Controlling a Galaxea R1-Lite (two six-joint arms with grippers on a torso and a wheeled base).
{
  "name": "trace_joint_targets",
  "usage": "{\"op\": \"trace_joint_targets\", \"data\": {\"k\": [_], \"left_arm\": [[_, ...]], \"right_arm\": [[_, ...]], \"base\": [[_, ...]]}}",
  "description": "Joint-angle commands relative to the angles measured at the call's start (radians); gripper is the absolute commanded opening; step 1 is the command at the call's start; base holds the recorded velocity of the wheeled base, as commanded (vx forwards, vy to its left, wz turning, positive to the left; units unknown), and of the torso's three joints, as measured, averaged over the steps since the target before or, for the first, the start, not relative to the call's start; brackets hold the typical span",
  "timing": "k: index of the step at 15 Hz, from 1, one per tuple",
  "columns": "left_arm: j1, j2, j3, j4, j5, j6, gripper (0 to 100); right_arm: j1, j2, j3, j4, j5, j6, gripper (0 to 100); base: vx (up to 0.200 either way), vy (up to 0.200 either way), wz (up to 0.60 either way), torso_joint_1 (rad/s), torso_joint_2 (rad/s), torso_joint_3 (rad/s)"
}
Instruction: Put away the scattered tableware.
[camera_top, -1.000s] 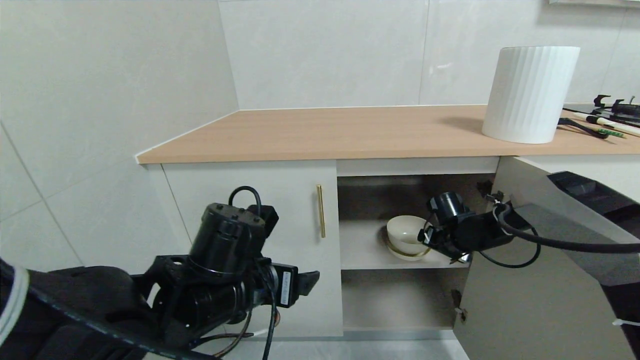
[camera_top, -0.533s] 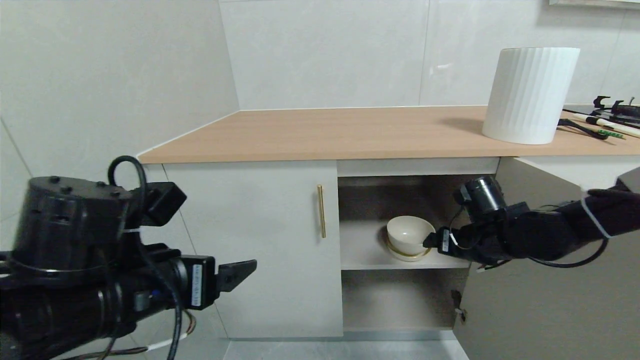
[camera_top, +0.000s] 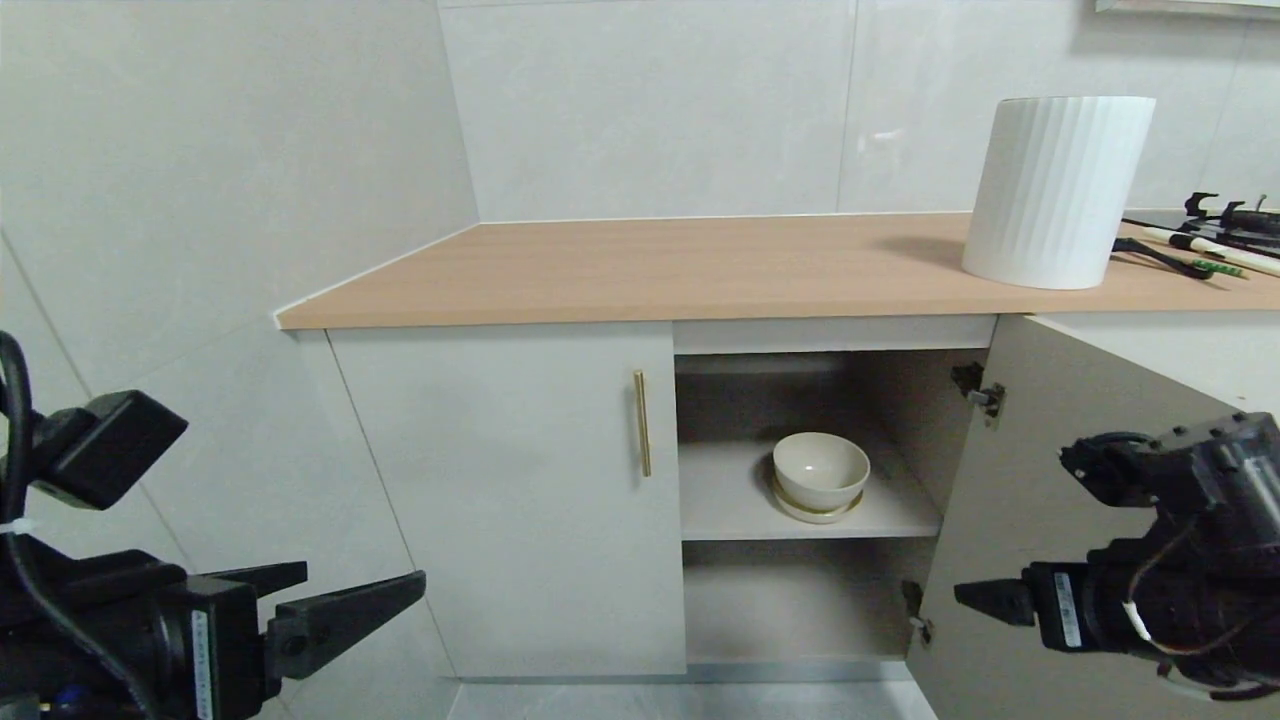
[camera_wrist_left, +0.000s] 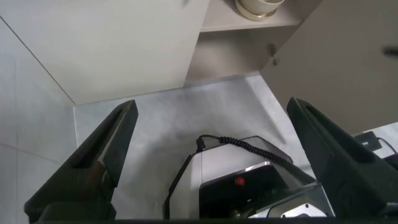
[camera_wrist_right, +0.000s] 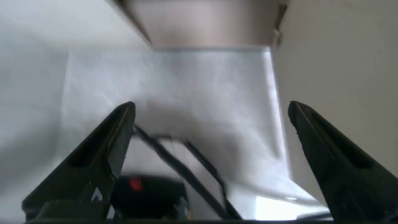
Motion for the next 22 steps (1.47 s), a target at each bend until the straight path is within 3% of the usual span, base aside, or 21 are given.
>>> {"op": "trace_joint_targets", "data": {"k": [1, 5, 20, 22], "left_arm": [[0.001, 0.013, -0.001, -0.002, 0.001, -0.001, 100], [-0.001, 0.033, 0.002, -0.008, 0.001, -0.001, 100], [-0.007, 0.045, 0.004, -0.008, -0.001, -0.001, 100], [-0.007, 0.047, 0.005, -0.006, -0.001, 0.001, 100]], "right_arm": [[0.065, -0.099, 0.035, 0.015, -0.004, -0.007, 100], [0.075, -0.087, 0.037, 0.015, -0.007, -0.007, 100], [0.075, -0.072, 0.048, 0.016, -0.007, -0.01, 100], [0.075, -0.072, 0.048, 0.016, -0.007, -0.01, 100]], "base": [[0.0, 0.0, 0.0, 0.0, 0.0, 0.0], [0.0, 0.0, 0.0, 0.0, 0.0, 0.0], [-0.2, 0.0, 0.0, 0.002, 0.0, 0.002], [0.0, 0.0, 0.0, 0.0, 0.0, 0.0]]}}
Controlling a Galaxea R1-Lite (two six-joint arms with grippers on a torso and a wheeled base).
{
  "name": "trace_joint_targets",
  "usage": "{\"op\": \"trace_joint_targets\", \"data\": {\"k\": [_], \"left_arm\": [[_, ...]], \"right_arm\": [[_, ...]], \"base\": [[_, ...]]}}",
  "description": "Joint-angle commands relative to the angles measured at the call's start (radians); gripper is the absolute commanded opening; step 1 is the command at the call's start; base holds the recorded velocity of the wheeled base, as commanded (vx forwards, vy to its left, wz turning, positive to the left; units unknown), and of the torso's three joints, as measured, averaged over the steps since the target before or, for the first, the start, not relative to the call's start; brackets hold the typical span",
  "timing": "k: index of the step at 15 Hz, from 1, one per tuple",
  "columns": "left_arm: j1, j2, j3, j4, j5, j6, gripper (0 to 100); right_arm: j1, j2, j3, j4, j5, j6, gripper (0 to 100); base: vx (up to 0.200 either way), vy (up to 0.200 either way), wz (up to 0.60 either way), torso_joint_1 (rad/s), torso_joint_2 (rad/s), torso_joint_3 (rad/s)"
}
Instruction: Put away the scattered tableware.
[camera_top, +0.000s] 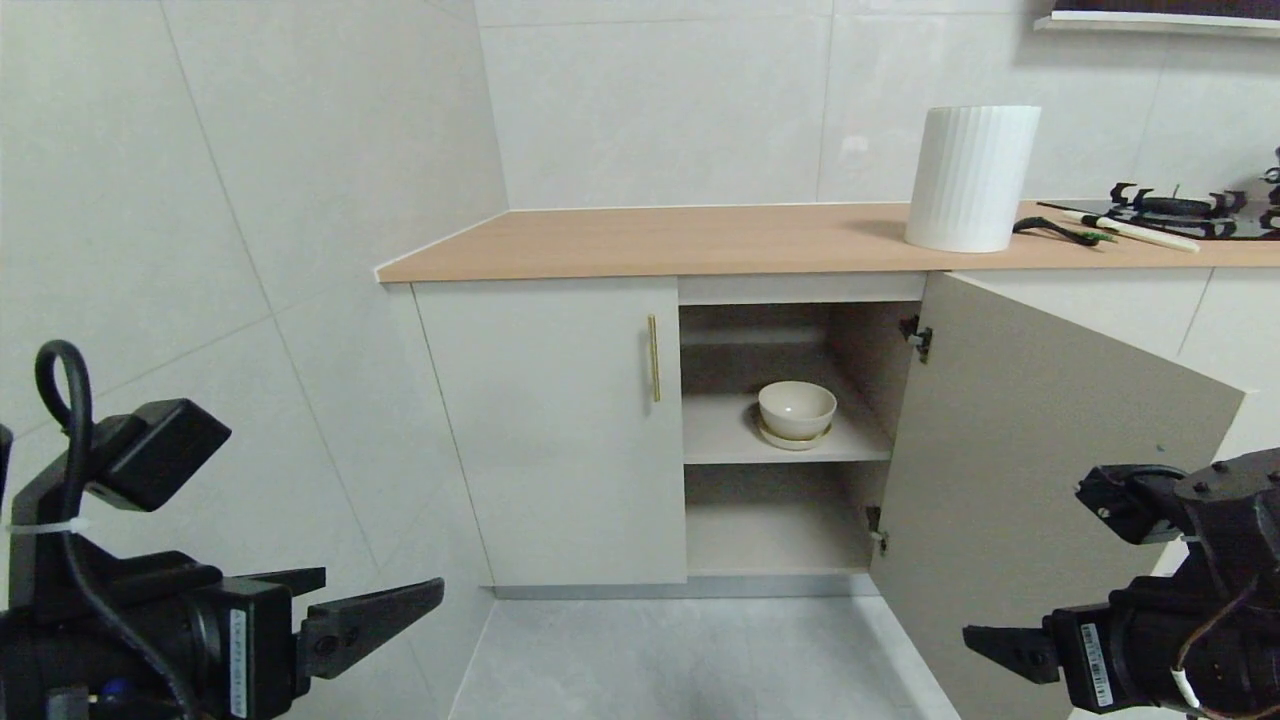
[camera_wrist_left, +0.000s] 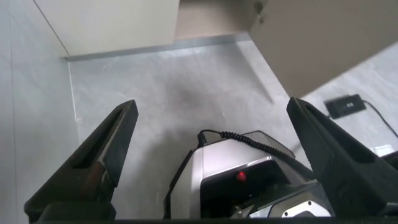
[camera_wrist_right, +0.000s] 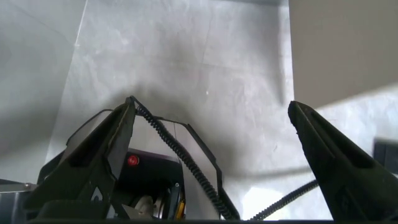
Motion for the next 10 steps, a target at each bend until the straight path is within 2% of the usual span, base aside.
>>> {"op": "trace_joint_targets", "data": {"k": [1, 10], "left_arm": [[0.0, 0.004, 0.001, 0.0, 0.001, 0.0, 100], [0.0, 0.001, 0.007, -0.001, 0.001, 0.003, 100]], "right_arm": [[0.0, 0.006, 0.001, -0.001, 0.0, 0.0, 100], [0.002, -0.002, 0.006, 0.001, -0.003, -0.001, 100]], "base": [[0.0, 0.0, 0.0, 0.0, 0.0, 0.0], [0.0, 0.0, 0.0, 0.0, 0.0, 0.0]]}}
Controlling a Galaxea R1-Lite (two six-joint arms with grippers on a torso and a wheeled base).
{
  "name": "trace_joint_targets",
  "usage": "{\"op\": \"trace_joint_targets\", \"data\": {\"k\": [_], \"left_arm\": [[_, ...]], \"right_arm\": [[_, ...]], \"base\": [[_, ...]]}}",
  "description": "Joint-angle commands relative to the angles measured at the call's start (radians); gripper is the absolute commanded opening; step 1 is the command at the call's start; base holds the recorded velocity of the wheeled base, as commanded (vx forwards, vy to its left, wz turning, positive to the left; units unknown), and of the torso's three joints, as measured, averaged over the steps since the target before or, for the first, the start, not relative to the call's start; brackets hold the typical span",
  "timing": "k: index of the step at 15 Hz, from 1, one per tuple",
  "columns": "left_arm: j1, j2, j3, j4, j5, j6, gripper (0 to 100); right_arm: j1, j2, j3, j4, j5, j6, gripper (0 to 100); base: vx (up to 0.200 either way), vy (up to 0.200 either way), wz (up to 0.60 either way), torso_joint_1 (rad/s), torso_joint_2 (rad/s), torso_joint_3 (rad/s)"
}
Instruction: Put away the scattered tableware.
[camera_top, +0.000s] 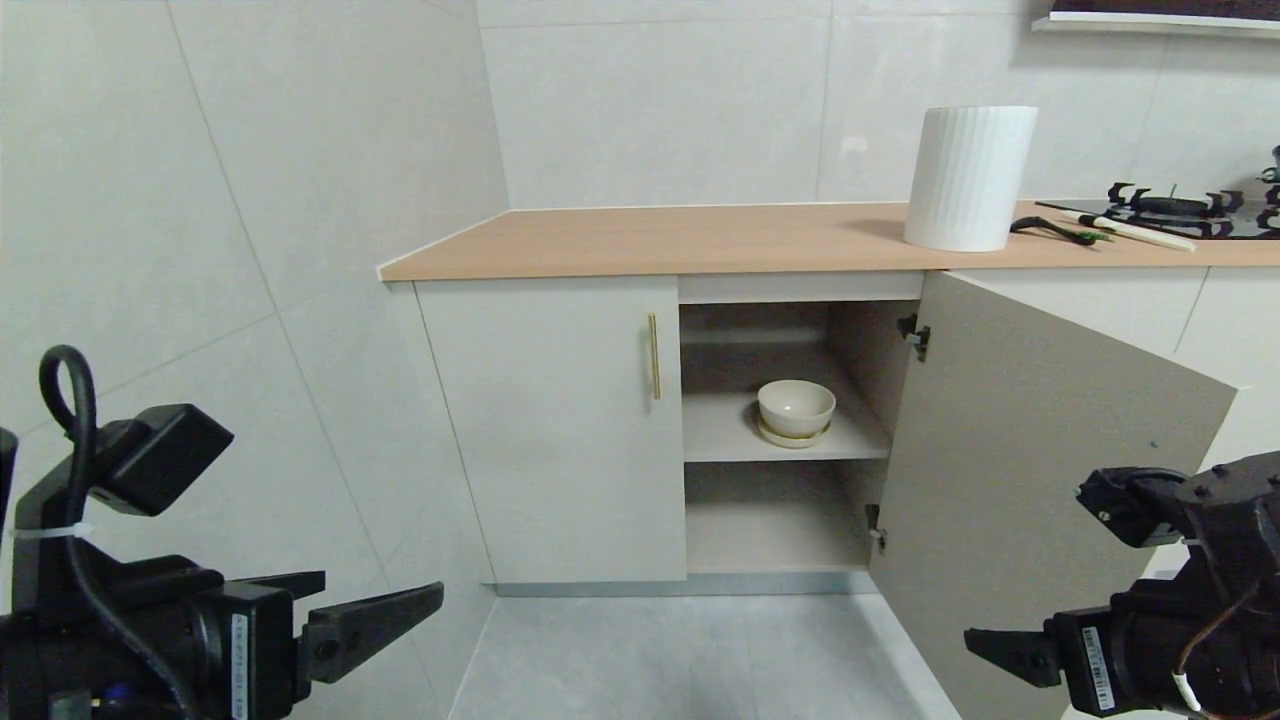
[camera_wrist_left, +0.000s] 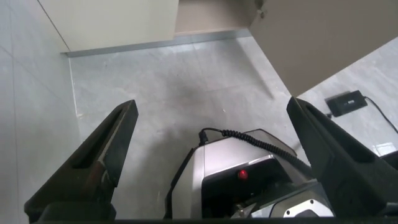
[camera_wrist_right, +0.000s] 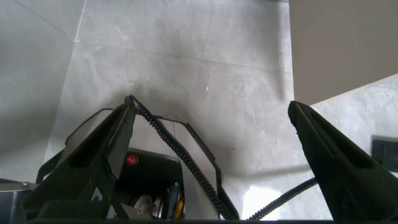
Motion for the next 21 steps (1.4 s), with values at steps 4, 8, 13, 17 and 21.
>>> {"op": "trace_joint_targets", "data": {"k": [4, 8, 13, 17, 21], "left_arm": [[0.0, -0.001, 0.002, 0.001, 0.001, 0.01, 100], [0.0, -0.001, 0.002, 0.0, 0.001, 0.01, 100], [0.0, -0.001, 0.002, 0.0, 0.001, 0.012, 100], [0.0, -0.001, 0.003, 0.001, 0.001, 0.012, 100], [0.0, -0.001, 0.003, 0.001, 0.001, 0.012, 100]], "right_arm": [[0.001, -0.001, -0.005, 0.026, -0.046, -0.002, 100], [0.0, -0.001, -0.018, 0.097, -0.049, -0.005, 100], [-0.054, 0.017, -0.057, 0.158, -0.113, -0.005, 100], [-0.253, 0.086, -0.117, 0.155, -0.119, -0.003, 100], [-0.393, 0.148, -0.164, 0.152, -0.118, 0.001, 100]], "base": [[0.0, -0.2, 0.0, 0.002, 0.0, 0.004], [0.0, -0.2, 0.0, 0.007, 0.0, 0.0], [0.0, -0.16, 0.0, 0.003, 0.0, 0.004], [0.0, 0.0, 0.0, 0.0, 0.0, 0.0], [0.0, 0.0, 0.0, 0.0, 0.0, 0.0]]}}
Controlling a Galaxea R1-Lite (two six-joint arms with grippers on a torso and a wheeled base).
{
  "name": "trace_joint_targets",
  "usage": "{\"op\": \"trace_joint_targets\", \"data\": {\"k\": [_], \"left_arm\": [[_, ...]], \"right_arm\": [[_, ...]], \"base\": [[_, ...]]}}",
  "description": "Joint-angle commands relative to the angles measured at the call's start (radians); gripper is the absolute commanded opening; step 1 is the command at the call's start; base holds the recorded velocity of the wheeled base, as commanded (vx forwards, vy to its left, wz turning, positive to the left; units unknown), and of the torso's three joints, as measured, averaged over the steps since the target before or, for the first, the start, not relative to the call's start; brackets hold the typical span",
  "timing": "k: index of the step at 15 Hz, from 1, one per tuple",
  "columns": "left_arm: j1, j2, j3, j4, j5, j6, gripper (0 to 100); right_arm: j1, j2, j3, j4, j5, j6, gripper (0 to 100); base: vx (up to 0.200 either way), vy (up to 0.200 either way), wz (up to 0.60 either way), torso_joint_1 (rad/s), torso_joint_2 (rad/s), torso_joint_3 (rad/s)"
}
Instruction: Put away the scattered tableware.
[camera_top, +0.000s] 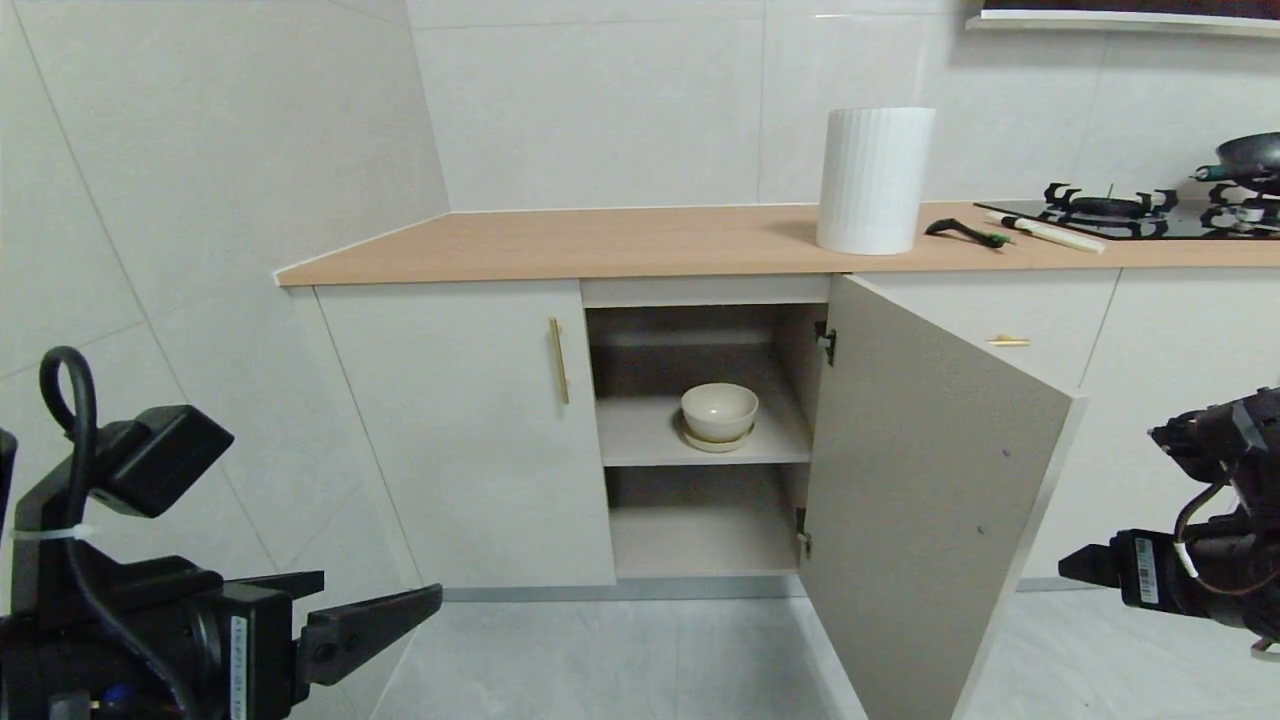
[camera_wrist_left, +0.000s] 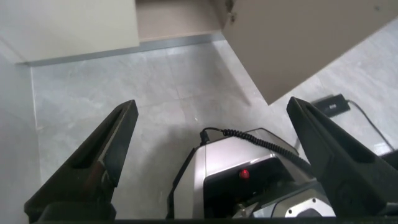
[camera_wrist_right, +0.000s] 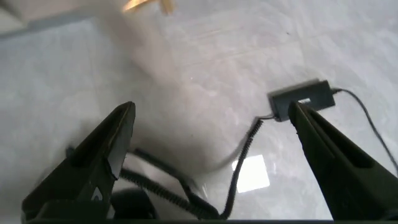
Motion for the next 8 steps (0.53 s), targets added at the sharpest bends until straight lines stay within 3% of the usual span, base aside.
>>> {"op": "trace_joint_targets", "data": {"k": [1, 5, 8], "left_arm": [[0.0, 0.002, 0.001, 0.0, 0.0, 0.001, 100], [0.0, 0.0, 0.003, 0.0, -0.001, 0.004, 100], [0.0, -0.003, 0.003, 0.0, -0.001, 0.004, 100]], "right_arm": [[-0.056, 0.044, -0.019, -0.001, -0.001, 0.001, 100], [-0.125, 0.113, -0.096, -0.002, 0.003, 0.093, 100], [-0.128, 0.153, -0.131, -0.019, 0.028, 0.179, 100]], "base": [[0.0, 0.0, 0.0, 0.0, 0.0, 0.0], [0.0, 0.0, 0.0, 0.0, 0.0, 0.0], [0.0, 0.0, 0.0, 0.0, 0.0, 0.0]]}}
